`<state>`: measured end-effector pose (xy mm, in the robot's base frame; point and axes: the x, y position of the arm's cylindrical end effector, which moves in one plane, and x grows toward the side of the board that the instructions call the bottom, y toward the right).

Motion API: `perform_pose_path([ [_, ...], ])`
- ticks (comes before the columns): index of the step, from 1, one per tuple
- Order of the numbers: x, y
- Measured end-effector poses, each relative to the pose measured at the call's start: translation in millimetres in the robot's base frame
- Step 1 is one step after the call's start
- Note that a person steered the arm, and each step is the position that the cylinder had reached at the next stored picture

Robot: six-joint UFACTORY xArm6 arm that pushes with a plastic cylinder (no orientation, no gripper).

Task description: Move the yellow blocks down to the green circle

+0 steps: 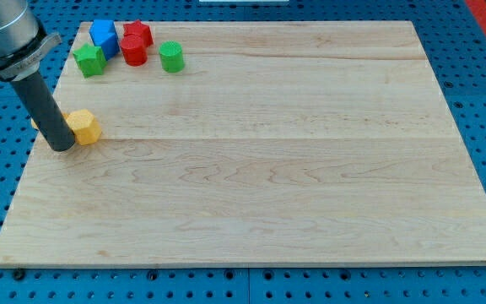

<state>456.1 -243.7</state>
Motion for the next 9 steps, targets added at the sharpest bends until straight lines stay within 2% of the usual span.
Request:
perform_pose_path([
  [1, 0.4, 0.0],
  [2, 37.7, -1.4],
  [3, 58.0, -57.7],
  [4, 40.2, -59.5],
  [5, -27.5, -40.7],
  [7, -82.7, -60.7],
  [8, -94.4, -4.9],
  [9, -55.0, 37.4],
])
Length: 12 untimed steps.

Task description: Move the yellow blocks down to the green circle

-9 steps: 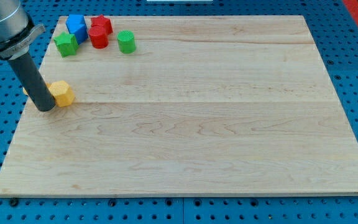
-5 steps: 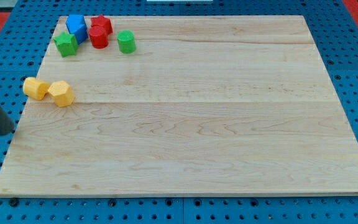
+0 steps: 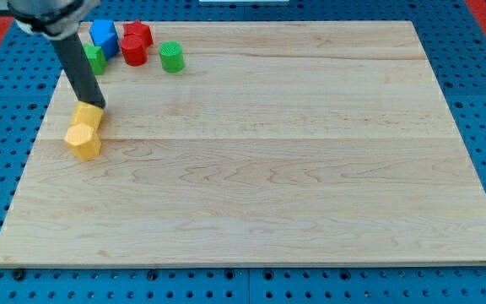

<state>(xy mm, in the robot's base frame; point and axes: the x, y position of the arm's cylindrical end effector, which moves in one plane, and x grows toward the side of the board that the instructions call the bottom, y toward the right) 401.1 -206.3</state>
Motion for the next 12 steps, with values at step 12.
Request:
perform_pose_path([
  [12, 66.3, -25.0],
])
